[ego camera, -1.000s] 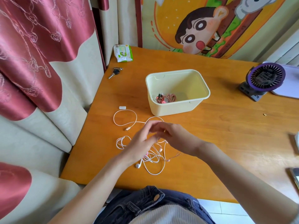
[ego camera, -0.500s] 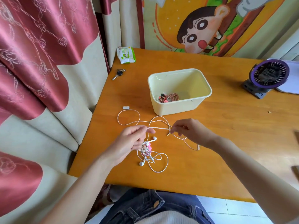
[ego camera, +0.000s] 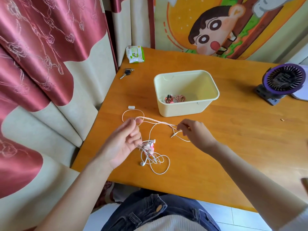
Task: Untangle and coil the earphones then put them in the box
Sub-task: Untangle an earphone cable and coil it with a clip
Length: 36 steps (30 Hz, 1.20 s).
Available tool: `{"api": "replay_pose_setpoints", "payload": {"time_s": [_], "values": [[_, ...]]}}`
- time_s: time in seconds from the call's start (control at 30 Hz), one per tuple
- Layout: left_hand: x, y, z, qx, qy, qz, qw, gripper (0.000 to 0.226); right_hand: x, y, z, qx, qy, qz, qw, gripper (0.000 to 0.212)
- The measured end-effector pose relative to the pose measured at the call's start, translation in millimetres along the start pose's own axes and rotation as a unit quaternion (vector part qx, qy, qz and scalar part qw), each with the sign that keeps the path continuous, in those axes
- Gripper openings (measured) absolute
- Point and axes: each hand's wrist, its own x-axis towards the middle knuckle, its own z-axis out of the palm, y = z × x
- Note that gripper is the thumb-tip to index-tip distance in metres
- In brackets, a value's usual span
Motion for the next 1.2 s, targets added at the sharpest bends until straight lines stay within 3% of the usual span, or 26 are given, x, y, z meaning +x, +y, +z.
{"api": "replay_pose_setpoints", "payload": {"time_s": [0.07,0.27,0.47,0.57,0.7,0.83,0.9,1.03,1.13,1.2], "values": [[2,-2,7,-0.05,0.011,0.024,0.998,0.02,-4,-8,4,0.044,-0.026,-0.026,0.998,0.022],[2,-5,27,-0.036,0.042,0.022,0.998,0.02,-23,-33,12,0.154,-0.099,-0.071,0.981,0.022],[-8,-2,23,0.031,0.038,-0.027,0.998,0.026,-11,-9,6,0.11,-0.025,-0.026,0.993,0.021],[-13,-6,13,-0.05,0.012,-0.016,0.999,0.018,-14,11,3,0.042,-0.043,-0.016,0.998,0.022],[-15,-17,3,-0.175,0.036,0.023,0.984,0.034,-30,13,14,-0.006,-0.091,-0.05,0.995,0.024],[-15,-21,4,-0.33,0.05,0.054,0.941,0.009,-45,10,25,-0.007,-0.124,-0.102,0.987,0.022],[-14,-23,8,-0.378,0.072,0.079,0.92,0.01,-54,9,27,-0.006,-0.125,-0.128,0.984,0.021],[-10,-38,17,-0.267,0.184,0.119,0.938,0.017,-71,11,23,-0.01,-0.127,-0.154,0.98,0.02],[-7,-54,16,-0.047,0.176,0.118,0.976,0.025,-80,8,14,-0.011,-0.142,-0.178,0.974,0.024],[-8,-65,19,0.103,0.161,0.104,0.976,0.024,-84,7,8,-0.018,-0.144,-0.203,0.968,0.027]]}}
